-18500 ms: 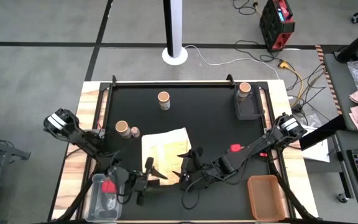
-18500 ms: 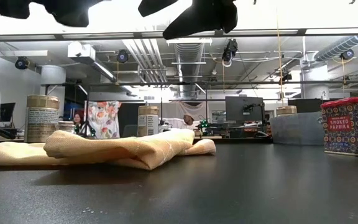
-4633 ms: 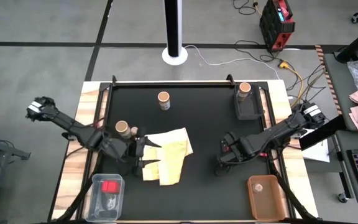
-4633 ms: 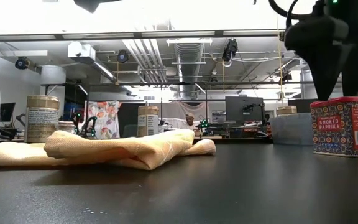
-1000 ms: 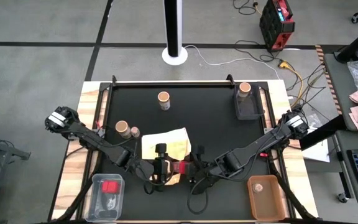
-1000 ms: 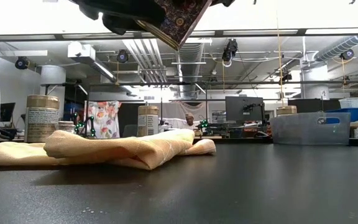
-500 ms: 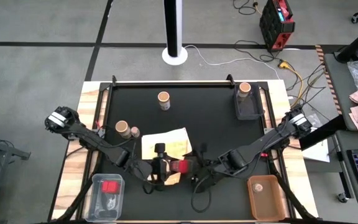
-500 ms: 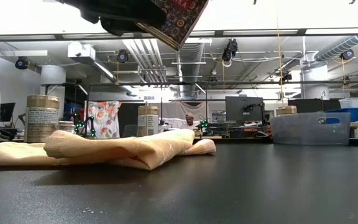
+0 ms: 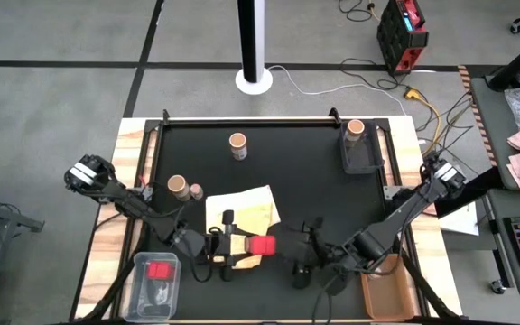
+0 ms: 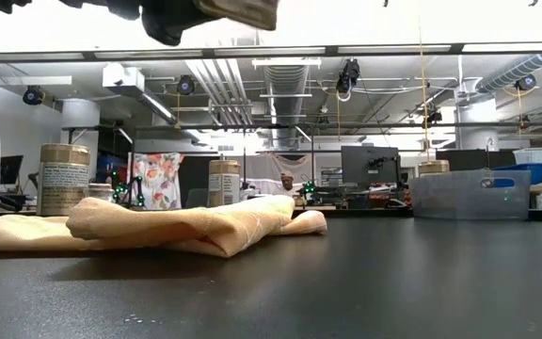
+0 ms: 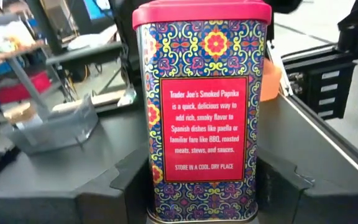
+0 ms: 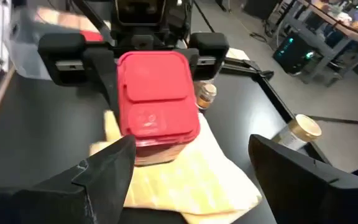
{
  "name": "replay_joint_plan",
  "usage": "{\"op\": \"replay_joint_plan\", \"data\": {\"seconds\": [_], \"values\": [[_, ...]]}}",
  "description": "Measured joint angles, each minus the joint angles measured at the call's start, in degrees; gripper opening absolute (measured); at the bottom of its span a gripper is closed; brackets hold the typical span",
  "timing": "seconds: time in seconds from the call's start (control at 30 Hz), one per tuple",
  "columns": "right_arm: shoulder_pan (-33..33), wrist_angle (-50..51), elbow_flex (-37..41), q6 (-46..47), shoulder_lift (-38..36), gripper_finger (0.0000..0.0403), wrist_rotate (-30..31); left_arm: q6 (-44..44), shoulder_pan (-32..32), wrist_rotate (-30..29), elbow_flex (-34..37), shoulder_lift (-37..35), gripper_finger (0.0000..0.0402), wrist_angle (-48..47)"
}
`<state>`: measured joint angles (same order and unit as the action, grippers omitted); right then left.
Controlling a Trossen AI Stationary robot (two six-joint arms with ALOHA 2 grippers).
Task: Sort spices by type
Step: Put the red spice can into the transparent bin
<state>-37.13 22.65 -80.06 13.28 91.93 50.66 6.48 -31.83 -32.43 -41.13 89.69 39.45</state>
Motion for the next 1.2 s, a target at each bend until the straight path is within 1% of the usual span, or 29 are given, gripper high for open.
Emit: {"op": "replay_joint_plan", "data": {"seconds": [0.13, 0.4, 0.5, 0.6, 0.67, 0.8, 0.87, 0.97, 1.0, 1.07, 1.2], "values": [[-0.4, -4.9, 1.6, -0.1, -0.1, 0.0313, 0.1, 1.8, 0.0, 0.0, 0.0, -0.2, 0.0192, 1.5], [0.1, -10.2, 4.4, 1.1, -0.1, 0.0337, -0.6, 4.6, -0.2, 0.6, -0.4, -0.3, 0.0192, 5.3], [0.4, -14.1, 5.5, -0.6, -0.1, 0.0336, -2.2, 5.3, -0.3, 2.1, -0.4, -0.4, 0.0192, 6.3], [0.9, -18.6, 5.9, -4.3, 0.0, 0.0328, -5.1, 5.8, -0.3, 3.8, -0.4, -0.4, 0.0192, 7.2], [1.4, -22.2, 6.0, -7.9, 0.5, 0.032, -6.6, 6.3, -0.3, 4.9, -0.4, -0.4, 0.0192, 8.0], [2.8, -28.3, 6.0, -13.9, 2.0, 0.0292, -9.6, 6.8, -0.3, 5.1, -0.4, -0.4, 0.0192, 8.7], [3.6, -29.1, 6.0, -15.0, 2.5, 0.0271, -10.6, 6.8, -0.2, 5.0, -0.4, -0.4, 0.0192, 8.7], [4.6, -29.2, 6.0, -15.7, 3.3, 0.0224, -11.0, 6.8, -0.3, 4.8, -0.4, -0.4, 0.0193, 8.6], [4.6, -29.1, 6.0, -15.6, 3.4, 0.0203, -11.0, 6.7, -0.3, 4.7, -0.4, -0.4, 0.0201, 8.6], [4.7, -29.1, 6.0, -15.6, 3.4, 0.0164, -11.0, 6.4, -0.3, 4.9, -0.4, -0.4, 0.023, 9.1], [4.1, -28.3, 5.9, -14.7, 3.4, 0.0163, -10.5, 5.6, -0.4, 4.9, -0.4, -0.5, 0.03, 8.5]]}}
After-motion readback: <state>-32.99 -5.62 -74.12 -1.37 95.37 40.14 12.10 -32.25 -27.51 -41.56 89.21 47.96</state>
